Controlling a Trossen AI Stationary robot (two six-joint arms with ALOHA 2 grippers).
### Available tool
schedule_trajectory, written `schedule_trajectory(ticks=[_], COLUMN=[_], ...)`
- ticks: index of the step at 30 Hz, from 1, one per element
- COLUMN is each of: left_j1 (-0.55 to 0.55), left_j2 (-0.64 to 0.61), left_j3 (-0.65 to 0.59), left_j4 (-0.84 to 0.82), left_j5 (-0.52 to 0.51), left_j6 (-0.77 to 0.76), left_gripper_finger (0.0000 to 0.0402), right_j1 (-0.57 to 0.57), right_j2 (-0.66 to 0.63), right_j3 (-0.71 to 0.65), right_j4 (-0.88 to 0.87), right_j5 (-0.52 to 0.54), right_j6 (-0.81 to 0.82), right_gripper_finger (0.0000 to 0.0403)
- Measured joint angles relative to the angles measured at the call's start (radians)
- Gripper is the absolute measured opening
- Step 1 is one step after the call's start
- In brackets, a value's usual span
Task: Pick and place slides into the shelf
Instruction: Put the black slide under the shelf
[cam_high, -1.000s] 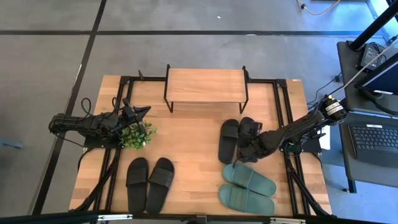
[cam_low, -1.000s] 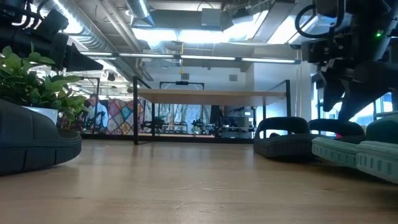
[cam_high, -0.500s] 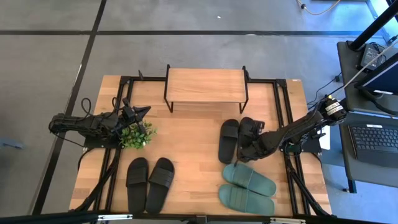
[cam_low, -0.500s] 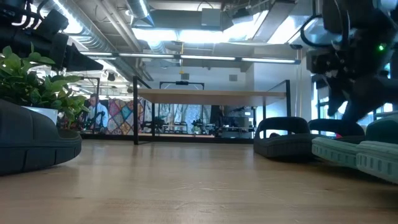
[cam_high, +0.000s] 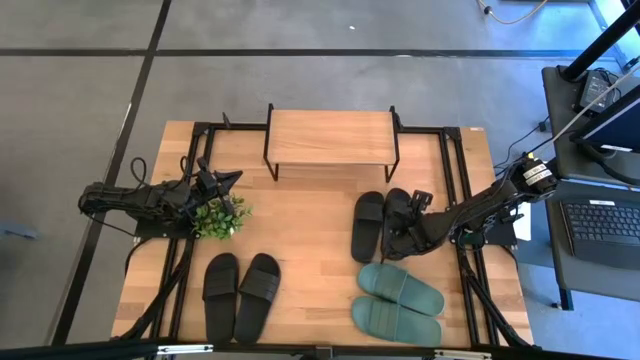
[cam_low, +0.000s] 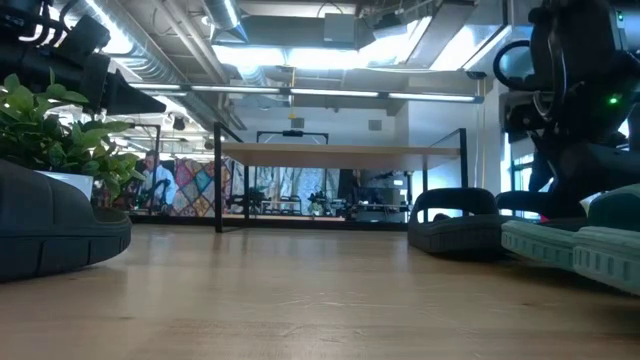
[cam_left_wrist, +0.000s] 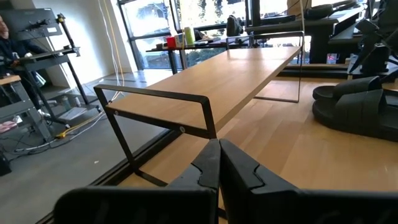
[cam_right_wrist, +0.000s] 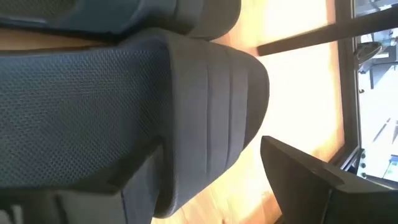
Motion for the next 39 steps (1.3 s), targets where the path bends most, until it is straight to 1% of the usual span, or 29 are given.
schedule_trajectory(ticks=[7, 11, 16, 23, 27, 28, 36, 39], left_j1=[0.000, 0.000, 0.000, 0.000, 0.000, 0.000, 0.000, 0.000], left_j2=[0.000, 0.000, 0.000, 0.000, 0.000, 0.000, 0.000, 0.000], left_j3=[0.000, 0.000, 0.000, 0.000, 0.000, 0.000, 0.000, 0.000], left_j4=[0.000, 0.000, 0.000, 0.000, 0.000, 0.000, 0.000, 0.000], left_j5=[0.000, 0.000, 0.000, 0.000, 0.000, 0.000, 0.000, 0.000], left_j6=[0.000, 0.000, 0.000, 0.000, 0.000, 0.000, 0.000, 0.000], left_gripper_finger=[0.0000, 0.0000, 0.0000, 0.0000, 0.0000, 0.0000, 0.0000, 0.0000], right_j1=[0.000, 0.000, 0.000, 0.000, 0.000, 0.000, 0.000, 0.000], right_j2=[0.000, 0.000, 0.000, 0.000, 0.000, 0.000, 0.000, 0.000], right_j3=[0.000, 0.000, 0.000, 0.000, 0.000, 0.000, 0.000, 0.020], right_j4=[0.000, 0.000, 0.001, 0.003, 0.016, 0.016, 0.021, -0.008], right_j5=[0.000, 0.000, -0.003, -0.005, -0.003, -0.004, -0.013, -0.046], right_j6=[-0.001, 0.001, 0.000, 0.000, 0.000, 0.000, 0.025, 0.024], right_gripper_finger=[0.0263, 0.0244, 0.0187, 0.0091, 0.0026, 0.0017, 0.0013, 0.0013])
